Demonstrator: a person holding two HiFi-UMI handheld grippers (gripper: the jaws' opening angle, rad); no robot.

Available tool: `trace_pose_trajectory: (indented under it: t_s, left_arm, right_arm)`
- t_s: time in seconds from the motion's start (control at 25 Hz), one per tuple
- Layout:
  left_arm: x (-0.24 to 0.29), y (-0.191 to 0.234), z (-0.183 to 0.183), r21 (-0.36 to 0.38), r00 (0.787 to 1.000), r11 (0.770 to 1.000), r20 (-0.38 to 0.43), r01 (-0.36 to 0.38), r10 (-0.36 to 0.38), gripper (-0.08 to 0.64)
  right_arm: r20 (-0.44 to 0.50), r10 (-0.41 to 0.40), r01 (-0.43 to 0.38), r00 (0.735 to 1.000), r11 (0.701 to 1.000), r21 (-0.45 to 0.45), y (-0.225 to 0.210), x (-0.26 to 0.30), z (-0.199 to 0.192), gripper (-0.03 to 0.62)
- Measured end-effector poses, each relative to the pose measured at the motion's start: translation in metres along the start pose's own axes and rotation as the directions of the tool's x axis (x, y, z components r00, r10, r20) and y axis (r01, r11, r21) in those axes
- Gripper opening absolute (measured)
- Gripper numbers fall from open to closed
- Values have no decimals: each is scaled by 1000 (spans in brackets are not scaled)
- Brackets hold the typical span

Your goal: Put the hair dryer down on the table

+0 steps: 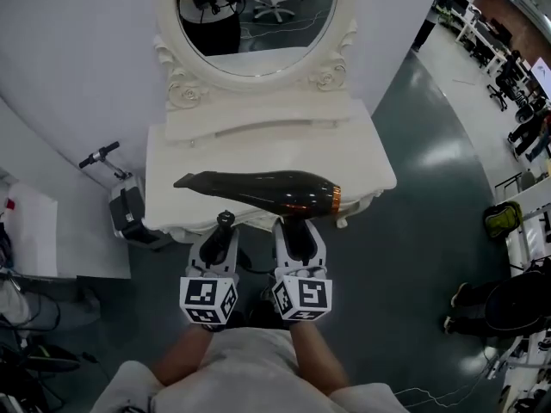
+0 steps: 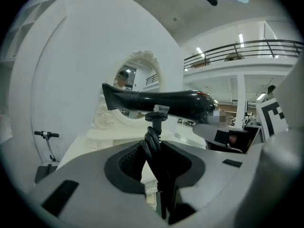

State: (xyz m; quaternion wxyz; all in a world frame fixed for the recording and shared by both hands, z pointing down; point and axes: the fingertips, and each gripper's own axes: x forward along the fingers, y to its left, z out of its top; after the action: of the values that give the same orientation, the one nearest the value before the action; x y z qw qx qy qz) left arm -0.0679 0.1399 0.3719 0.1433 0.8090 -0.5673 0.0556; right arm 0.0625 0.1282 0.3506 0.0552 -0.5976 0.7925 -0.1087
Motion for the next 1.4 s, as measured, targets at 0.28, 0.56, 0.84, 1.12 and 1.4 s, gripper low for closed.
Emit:
trace_pose_trajectory:
  t_s: [0.28, 0.56, 0.84, 1.12, 1.4]
  left_arm:
    - [45, -9, -6, -5, 999, 1000, -47, -8, 7, 101]
    - [87, -3, -13, -43, 996, 999, -85, 23, -26, 101]
    - [144, 1, -14, -50, 988, 996, -137, 70, -76, 101]
    - [200, 16, -30, -105, 966, 989, -230, 100, -122, 101]
    - [253, 26, -63, -189, 935, 976, -313, 111, -167, 101]
  right_arm:
    - [-54, -11, 11, 998, 1000, -13, -32, 28, -5, 193]
    - [-98, -69, 67, 993, 997, -22, -59, 63, -13, 193]
    - [-165, -117, 112, 979, 993, -41, -83, 104, -24, 192]
    - [-268, -203, 199, 942, 979, -40, -115, 149, -48, 192]
    - [-404, -262, 246, 877, 965, -93, -144, 190, -86, 192]
